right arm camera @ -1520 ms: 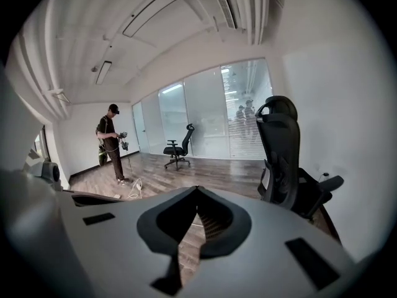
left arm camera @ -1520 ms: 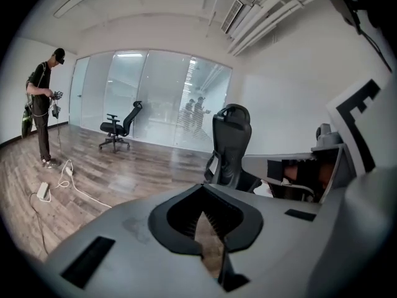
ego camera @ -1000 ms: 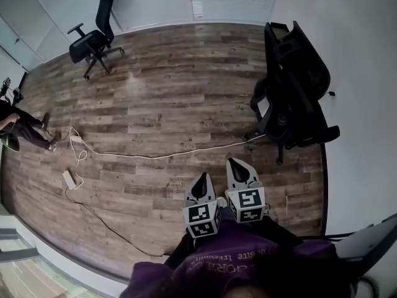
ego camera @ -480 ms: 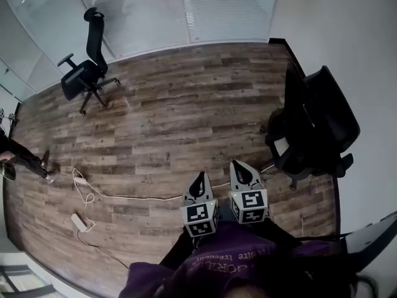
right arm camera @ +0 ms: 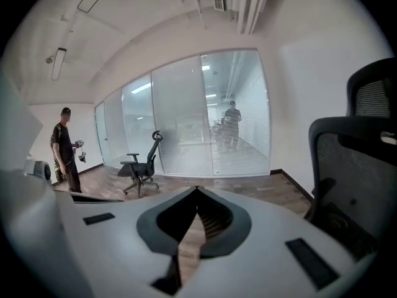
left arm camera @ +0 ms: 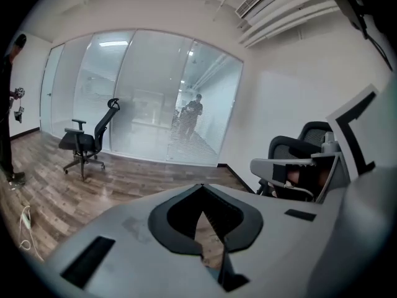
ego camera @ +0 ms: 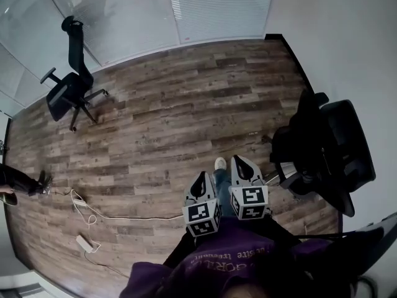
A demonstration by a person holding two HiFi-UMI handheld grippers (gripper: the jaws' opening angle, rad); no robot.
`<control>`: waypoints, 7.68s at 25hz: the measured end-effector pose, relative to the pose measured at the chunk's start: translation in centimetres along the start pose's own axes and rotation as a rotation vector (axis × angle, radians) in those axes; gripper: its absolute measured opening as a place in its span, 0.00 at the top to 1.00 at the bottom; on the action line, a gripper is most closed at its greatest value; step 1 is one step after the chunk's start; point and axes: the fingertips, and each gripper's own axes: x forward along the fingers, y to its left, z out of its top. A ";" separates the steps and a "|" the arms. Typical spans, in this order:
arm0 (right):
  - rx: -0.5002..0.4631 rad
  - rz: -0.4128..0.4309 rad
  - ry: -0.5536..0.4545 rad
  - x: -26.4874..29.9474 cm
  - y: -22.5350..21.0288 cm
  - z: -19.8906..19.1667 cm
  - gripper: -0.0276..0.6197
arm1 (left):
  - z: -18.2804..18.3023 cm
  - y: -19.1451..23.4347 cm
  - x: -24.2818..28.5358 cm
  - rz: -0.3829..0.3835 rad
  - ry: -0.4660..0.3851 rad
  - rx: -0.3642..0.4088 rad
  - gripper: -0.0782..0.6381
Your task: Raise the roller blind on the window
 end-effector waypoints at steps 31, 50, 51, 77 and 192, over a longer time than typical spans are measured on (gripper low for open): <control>-0.019 -0.035 -0.052 55.1 -18.7 30.6 0.96 | 38.3 14.2 55.1 -0.006 -0.101 0.082 0.89; 0.007 -0.026 -0.010 85.5 -29.7 43.4 0.96 | 61.2 24.0 86.1 0.138 -0.273 0.104 0.89; -0.003 -0.021 -0.015 87.6 -31.1 44.8 0.96 | 63.4 24.2 88.4 0.156 -0.298 0.105 0.89; -0.064 0.013 -0.055 115.7 -40.4 62.2 0.96 | 94.8 40.8 116.1 0.453 -0.451 0.407 0.78; -0.074 0.051 0.009 121.4 -40.3 63.2 0.96 | 96.7 43.5 121.7 0.534 -0.162 0.930 0.73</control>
